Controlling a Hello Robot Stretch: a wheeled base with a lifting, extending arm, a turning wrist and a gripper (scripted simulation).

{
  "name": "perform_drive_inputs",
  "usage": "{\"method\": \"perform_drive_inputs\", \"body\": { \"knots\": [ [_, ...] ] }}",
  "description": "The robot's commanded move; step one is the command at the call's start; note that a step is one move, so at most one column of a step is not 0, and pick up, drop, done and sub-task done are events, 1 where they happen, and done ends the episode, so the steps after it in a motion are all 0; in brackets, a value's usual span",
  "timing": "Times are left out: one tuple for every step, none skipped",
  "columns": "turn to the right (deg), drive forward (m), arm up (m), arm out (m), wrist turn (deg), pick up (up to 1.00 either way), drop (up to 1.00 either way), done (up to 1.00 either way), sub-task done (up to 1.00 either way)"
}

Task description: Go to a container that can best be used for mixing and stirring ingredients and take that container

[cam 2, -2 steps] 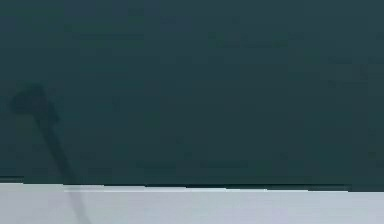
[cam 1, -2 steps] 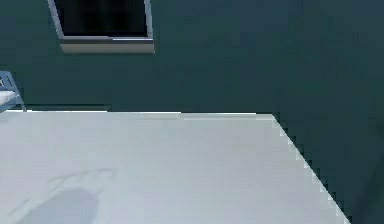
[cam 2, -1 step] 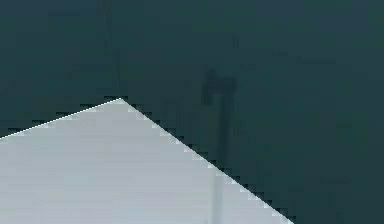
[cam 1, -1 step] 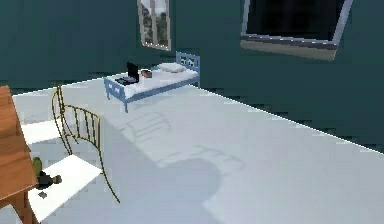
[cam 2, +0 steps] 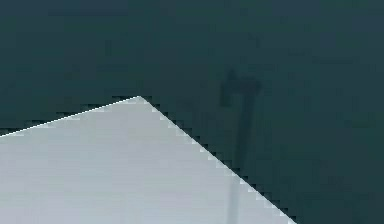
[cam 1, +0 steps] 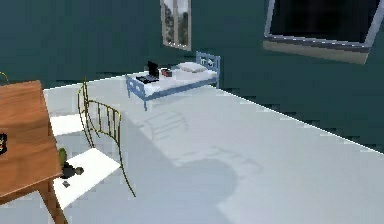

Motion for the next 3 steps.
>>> {"method": "perform_drive_inputs", "body": {
  "knots": [
    [-3.0, 0.00, 0.00, 0.00, 0.0, 0.00, 0.00, 0.00, 0.00],
    [0.0, 0.85, 0.00, 0.00, 0.0, 0.00, 0.00, 0.00, 0.00],
    [45.0, 0.00, 0.00, 0.00, 0.0, 0.00, 0.00, 0.00, 0.00]
  ]
}}
